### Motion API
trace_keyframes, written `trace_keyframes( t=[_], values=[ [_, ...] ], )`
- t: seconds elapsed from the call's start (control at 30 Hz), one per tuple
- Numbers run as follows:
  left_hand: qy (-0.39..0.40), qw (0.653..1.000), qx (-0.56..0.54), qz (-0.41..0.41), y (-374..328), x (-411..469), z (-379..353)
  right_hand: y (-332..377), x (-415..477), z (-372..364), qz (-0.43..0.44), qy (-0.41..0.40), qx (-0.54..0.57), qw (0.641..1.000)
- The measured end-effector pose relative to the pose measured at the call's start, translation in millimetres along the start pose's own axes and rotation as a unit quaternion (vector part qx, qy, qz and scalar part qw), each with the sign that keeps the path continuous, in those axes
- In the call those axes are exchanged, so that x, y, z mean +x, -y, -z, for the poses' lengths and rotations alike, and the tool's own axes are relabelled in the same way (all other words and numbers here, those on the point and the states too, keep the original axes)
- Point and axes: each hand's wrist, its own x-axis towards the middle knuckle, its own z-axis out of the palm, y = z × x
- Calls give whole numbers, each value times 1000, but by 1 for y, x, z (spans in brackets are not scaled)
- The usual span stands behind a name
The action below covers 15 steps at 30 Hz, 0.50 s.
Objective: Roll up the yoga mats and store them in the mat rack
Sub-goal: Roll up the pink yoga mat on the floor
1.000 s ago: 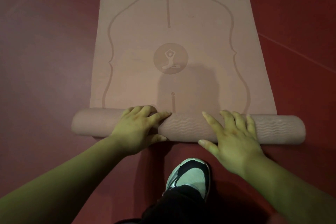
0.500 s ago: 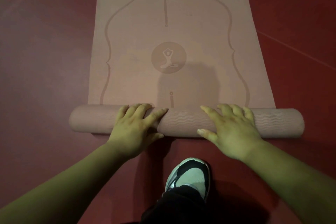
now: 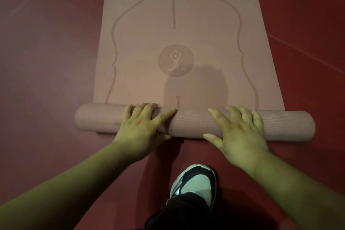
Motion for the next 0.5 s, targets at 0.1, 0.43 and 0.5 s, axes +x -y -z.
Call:
trace_keyframes(
  t=[0.1,0.43,0.5],
  values=[
    [-6,1000,11,6,-5,-3,-5,-3,6,5,5,3,-17,1000],
    [45,999,-1,-8,13,26,5,4,6,0,5,-59,2,998],
    [41,999,2,-8,12,27,6,3,11,4,5,-47,3,999]
  ],
)
